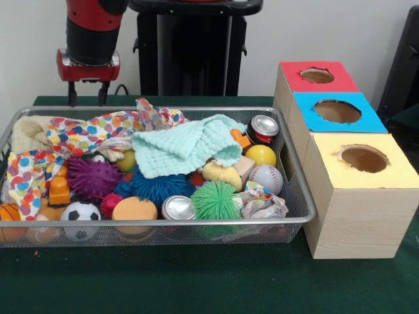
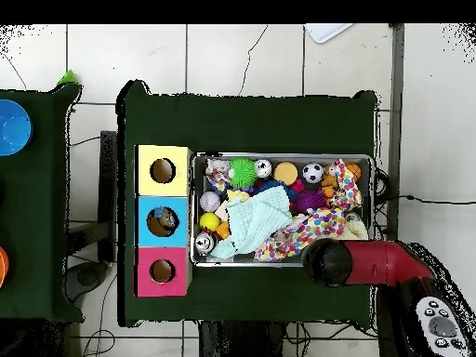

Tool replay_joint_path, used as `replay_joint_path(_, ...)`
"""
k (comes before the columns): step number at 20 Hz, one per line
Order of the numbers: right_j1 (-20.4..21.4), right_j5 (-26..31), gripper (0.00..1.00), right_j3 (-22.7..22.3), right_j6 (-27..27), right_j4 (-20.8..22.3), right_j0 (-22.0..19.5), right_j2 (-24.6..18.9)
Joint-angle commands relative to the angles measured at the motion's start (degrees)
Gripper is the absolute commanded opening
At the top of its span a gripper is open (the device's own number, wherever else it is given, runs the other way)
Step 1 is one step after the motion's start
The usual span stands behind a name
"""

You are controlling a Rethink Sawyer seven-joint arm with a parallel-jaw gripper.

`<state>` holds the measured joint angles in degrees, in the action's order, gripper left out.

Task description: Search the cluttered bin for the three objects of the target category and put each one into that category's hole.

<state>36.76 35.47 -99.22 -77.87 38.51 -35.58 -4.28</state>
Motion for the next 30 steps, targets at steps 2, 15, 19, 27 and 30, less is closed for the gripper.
replay_joint_path(2,-0.31,-2.44,1.00,-0.46,0.15,1.10,0.18,-4.33)
replay_joint_path(15,4.84,5.76,1.00,1.01,7.23,-1.90,-1.30,-7.72)
replay_joint_path(19,4.90,6.15,1.00,1.63,7.39,-1.84,-1.68,-8.53)
replay_joint_path(27,3.98,5.20,1.00,2.89,7.28,-0.49,-2.12,-9.15)
replay_joint_path(30,3.23,4.68,1.00,3.60,7.21,0.24,-2.24,-9.17)
